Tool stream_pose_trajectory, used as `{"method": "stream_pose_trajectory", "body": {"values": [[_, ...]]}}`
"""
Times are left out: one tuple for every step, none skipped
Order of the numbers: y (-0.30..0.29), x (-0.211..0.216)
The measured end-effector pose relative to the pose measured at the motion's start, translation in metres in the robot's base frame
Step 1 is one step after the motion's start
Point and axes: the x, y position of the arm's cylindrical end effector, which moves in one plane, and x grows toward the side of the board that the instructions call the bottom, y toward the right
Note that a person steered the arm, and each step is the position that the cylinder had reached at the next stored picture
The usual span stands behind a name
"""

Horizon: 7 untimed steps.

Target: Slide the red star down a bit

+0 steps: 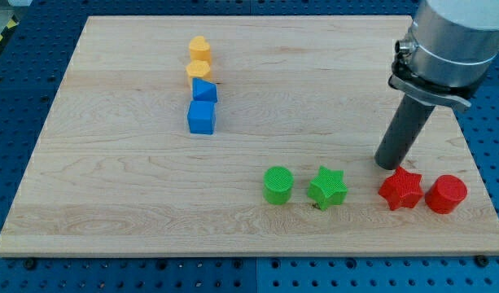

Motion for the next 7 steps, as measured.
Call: {"method": "stream_pose_trajectory", "body": {"values": [[0.007, 0.001], [0.007, 0.007], [0.007, 0.009], [0.003, 0.009], [-0.006, 0.01], [-0.016, 0.011], [-0.017, 0.011]]}}
